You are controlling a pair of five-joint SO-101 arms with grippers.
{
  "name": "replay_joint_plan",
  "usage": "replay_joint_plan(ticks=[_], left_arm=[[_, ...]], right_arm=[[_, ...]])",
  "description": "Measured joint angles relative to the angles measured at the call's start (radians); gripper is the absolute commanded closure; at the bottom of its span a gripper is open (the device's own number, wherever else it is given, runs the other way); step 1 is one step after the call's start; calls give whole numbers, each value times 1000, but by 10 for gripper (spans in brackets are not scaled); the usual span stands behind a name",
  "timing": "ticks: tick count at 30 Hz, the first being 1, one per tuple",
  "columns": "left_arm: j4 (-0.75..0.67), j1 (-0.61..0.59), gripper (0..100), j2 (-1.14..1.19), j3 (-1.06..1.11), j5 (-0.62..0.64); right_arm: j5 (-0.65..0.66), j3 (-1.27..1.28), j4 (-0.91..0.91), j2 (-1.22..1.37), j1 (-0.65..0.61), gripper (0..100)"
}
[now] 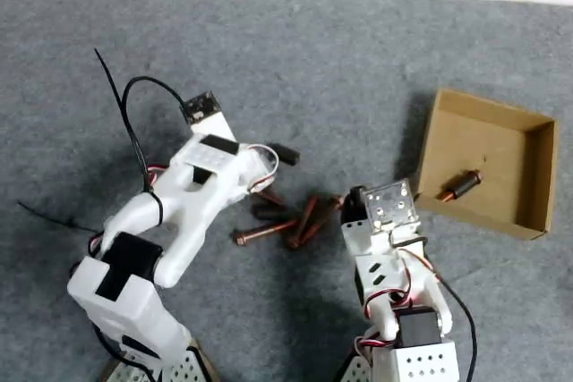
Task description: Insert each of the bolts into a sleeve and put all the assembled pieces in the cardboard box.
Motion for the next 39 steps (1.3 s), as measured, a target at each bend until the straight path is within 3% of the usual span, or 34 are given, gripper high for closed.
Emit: replay_joint_plan(ticks=[5, 11, 25, 30, 39], left_arm=[[0, 0, 768, 0, 0, 0], [0, 0, 1000, 5, -5, 5], [3, 0, 996, 2, -15, -46], [3, 0, 996, -112, 84, -66], [-299, -25, 996, -600, 503, -97]], right_arm=[[0, 0, 0, 0, 0, 993], [0, 0, 0, 0, 0, 993], [0, 0, 0, 0, 0, 993], [0, 0, 0, 0, 0, 993], [0, 0, 0, 0, -87, 993]])
